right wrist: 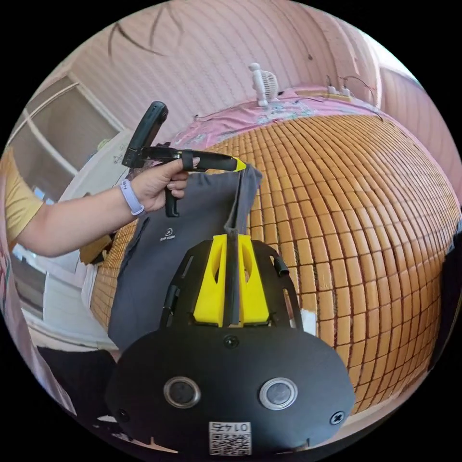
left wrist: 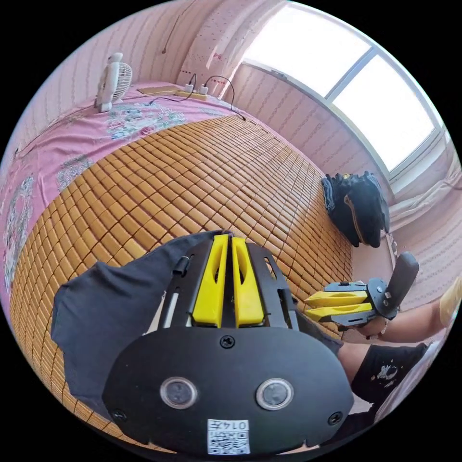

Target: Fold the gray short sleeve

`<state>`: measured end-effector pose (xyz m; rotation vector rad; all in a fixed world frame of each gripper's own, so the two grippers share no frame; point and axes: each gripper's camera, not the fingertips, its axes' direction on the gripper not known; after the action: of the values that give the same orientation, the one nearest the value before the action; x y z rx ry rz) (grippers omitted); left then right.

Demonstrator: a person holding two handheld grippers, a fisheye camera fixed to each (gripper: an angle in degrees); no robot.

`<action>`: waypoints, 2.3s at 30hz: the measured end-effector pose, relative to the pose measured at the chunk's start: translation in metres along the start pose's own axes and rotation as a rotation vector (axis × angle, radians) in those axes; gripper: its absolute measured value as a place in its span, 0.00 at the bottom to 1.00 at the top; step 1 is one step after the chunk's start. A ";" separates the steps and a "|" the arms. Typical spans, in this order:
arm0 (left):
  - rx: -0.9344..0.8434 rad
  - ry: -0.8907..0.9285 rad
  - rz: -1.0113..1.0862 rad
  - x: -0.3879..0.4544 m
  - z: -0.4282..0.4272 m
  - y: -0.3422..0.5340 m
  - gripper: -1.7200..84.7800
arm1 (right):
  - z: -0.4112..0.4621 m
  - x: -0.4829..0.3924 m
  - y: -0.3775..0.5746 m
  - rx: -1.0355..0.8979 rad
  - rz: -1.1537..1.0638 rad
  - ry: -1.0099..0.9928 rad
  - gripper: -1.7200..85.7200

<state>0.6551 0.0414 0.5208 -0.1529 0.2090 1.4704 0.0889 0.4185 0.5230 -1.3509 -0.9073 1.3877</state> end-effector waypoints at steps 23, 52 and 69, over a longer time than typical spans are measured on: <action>0.156 -0.323 -0.769 -0.192 -0.178 0.253 0.13 | 0.094 0.001 -0.133 -0.180 0.007 0.042 0.11; 0.360 -0.210 -0.542 -0.230 -0.239 0.233 0.01 | 0.036 -0.021 -0.244 0.001 -0.097 -0.025 0.01; -0.053 -0.033 -0.769 -0.097 -0.139 0.432 0.07 | -0.008 -0.017 -0.043 -0.494 -0.018 -0.009 0.09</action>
<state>0.2104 -0.0427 0.4191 -0.2213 0.0675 0.7127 0.1011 0.4126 0.5675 -1.6935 -1.3232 1.1985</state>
